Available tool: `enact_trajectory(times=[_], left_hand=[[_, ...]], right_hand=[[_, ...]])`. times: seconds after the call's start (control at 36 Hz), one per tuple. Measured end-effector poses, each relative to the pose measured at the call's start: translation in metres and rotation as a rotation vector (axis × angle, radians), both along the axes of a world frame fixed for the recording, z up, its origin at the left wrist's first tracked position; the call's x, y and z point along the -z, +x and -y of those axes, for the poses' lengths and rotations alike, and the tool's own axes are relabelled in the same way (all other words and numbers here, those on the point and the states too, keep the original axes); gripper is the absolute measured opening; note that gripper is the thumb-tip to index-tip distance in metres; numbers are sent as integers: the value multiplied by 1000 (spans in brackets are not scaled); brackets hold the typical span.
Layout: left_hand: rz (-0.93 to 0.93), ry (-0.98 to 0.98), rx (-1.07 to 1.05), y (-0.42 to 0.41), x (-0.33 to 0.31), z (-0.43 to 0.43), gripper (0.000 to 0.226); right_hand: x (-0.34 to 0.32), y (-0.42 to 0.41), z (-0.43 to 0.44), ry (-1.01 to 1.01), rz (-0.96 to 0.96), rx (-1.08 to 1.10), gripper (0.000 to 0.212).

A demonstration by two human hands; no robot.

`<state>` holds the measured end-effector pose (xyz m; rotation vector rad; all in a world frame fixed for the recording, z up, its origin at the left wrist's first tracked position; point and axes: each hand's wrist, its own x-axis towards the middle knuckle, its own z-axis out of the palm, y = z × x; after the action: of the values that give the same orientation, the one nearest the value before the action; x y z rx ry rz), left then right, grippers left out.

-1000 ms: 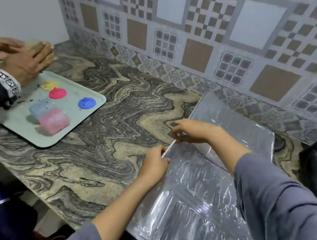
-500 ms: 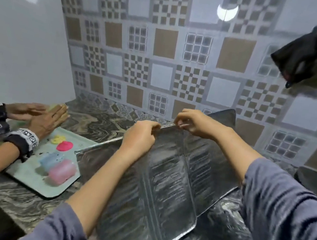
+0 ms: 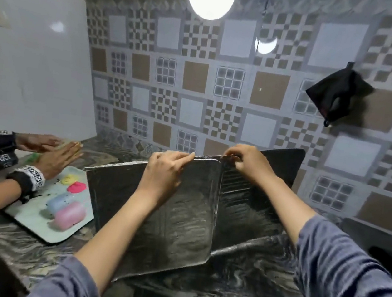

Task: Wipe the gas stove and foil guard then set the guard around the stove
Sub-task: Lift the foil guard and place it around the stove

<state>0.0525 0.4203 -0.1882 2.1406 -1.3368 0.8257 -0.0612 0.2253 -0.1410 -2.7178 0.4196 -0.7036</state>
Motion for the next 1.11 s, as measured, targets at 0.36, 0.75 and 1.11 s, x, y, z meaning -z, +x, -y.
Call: enact_trajectory(times=[0.36, 0.75, 1.11], left_hand=[[75, -73, 140, -20, 7, 7, 32], [-229, -400, 122, -31, 0, 5, 42], [-660, -415, -137, 16, -17, 3, 39]], right_hand=[[9, -18, 13, -6, 49, 65, 27], [14, -23, 36, 62, 69, 179, 39], [18, -14, 49, 119, 73, 179, 39]])
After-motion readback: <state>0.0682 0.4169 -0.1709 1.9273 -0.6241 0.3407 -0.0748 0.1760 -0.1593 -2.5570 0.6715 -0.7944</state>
